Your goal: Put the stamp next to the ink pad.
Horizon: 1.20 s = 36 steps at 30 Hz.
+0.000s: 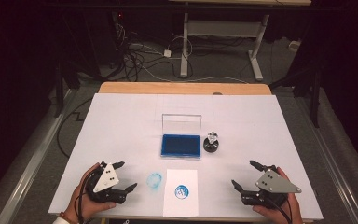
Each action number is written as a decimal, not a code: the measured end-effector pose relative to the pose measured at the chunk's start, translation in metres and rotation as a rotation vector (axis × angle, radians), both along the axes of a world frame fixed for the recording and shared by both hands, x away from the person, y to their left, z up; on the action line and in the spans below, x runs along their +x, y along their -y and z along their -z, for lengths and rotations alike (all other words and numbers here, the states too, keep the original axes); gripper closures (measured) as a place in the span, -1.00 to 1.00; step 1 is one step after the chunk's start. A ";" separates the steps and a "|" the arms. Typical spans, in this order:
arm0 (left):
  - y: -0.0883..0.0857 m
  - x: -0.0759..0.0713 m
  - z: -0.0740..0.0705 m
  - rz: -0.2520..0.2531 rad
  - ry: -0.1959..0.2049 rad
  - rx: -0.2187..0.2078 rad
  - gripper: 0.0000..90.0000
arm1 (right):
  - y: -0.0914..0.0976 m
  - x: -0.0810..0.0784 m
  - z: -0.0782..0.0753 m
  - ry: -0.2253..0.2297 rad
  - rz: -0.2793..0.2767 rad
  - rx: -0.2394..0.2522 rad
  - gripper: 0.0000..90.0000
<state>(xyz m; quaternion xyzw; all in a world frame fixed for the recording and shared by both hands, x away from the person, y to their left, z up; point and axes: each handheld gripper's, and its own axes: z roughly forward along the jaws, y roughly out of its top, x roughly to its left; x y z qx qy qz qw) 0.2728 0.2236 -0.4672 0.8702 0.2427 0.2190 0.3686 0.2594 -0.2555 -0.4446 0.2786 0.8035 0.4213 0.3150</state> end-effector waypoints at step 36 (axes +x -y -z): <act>0.001 0.008 0.001 -0.013 -0.007 0.006 -0.61 | 0.005 0.005 0.004 -0.002 0.063 -0.015 -0.61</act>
